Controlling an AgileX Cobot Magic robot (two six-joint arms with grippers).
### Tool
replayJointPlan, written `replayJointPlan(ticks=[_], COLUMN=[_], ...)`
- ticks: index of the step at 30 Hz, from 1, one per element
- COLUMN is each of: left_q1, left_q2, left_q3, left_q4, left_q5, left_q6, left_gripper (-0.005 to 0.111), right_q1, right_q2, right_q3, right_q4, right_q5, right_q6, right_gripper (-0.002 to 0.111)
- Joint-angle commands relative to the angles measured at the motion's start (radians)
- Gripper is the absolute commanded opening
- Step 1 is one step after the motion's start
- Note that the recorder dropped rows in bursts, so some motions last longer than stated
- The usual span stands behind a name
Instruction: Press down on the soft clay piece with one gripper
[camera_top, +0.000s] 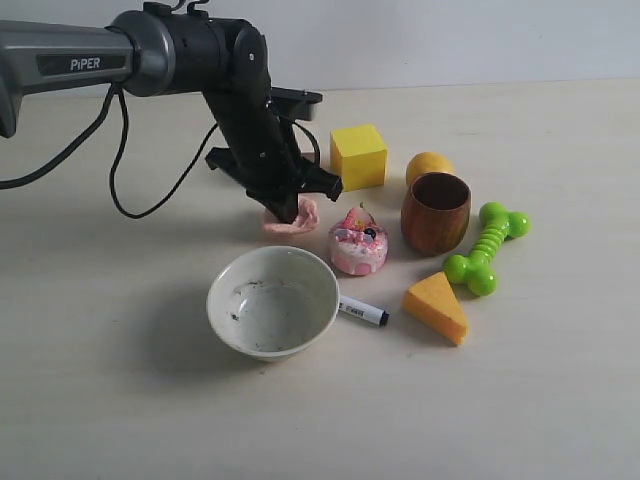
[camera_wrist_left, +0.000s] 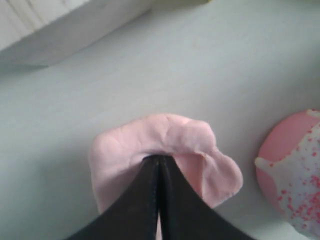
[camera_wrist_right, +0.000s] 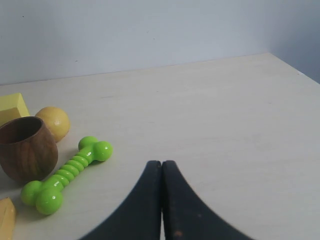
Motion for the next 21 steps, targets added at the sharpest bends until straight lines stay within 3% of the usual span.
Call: replayJointPlan(ticks=[1, 21], left_q1=[0.003, 0.003], left_q2=[-0.004, -0.002], left_q3=[0.003, 0.003], left_q4=[-0.009, -0.009], left_q5=[0.007, -0.02], left_q6=[0.002, 0.004], left_gripper=[0.0, 0.0], right_q1=[0.001, 0.001], right_q2=[-0.007, -0.007], right_q3=[0.005, 0.005], right_q4=[-0.004, -0.004], right_q5=[-0.009, -0.009], right_q6=[0.0, 0.0], right_gripper=[0.0, 0.0])
